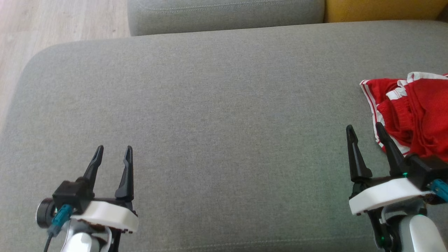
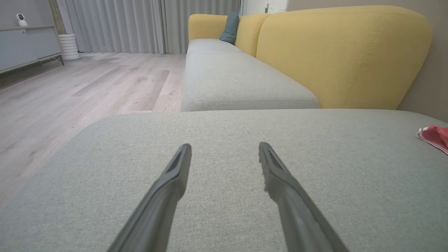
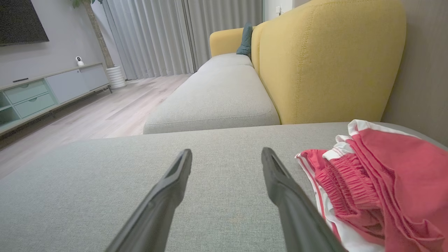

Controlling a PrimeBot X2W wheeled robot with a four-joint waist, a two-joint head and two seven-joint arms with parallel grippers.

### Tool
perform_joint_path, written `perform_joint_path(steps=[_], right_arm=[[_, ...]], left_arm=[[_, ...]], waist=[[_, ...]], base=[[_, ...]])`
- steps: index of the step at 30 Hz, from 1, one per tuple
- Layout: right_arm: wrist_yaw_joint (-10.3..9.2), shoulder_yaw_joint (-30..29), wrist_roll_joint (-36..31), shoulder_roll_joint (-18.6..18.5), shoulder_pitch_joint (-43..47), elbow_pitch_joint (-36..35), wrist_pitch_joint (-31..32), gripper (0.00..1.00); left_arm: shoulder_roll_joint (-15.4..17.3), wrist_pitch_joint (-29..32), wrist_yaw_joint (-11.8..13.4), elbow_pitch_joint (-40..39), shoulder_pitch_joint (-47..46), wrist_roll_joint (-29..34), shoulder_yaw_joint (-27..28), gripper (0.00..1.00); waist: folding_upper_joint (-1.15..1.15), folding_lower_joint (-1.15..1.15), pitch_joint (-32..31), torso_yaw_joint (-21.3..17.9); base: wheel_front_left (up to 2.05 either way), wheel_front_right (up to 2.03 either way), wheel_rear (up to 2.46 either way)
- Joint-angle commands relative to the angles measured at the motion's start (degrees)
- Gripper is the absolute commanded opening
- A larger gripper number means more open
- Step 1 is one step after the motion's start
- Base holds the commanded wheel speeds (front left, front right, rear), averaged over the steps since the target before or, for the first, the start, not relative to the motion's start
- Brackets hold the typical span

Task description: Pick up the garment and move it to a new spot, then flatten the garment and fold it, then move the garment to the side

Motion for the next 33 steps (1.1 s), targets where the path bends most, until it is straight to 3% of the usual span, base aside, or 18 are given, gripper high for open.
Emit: perform_joint_path(steps=[1,26,27,33], right_arm=[[-0.05,1.2,0.6,-0.2,-1.0,-2.2,0.1,1.0],[-0.05,1.4,1.7,-0.2,-1.1,-2.0,-0.4,1.0],[0.0,0.1,1.4,0.0,0.0,0.2,0.0,0.0],[0.0,0.2,4.0,-0.1,0.3,2.8,-0.2,0.0]], left_arm=[[1.1,-0.4,0.3,-1.9,-1.9,0.2,1.7,1.0],[2.0,-0.2,1.2,-2.2,-2.3,-0.3,0.7,1.0],[0.5,0.1,1.0,-0.2,0.0,0.0,-1.5,0.0],[-0.3,0.7,0.7,2.0,0.3,-2.5,-1.4,0.0]], waist=[[0.0,0.0,0.0,0.0],[0.0,0.0,0.3,0.0],[0.0,0.0,0.3,0.0],[0.0,0.0,0.1,0.0]], base=[[0.0,0.0,0.0],[0.0,0.0,0.0],[0.0,0.0,0.0],[0.0,0.0,0.0]])
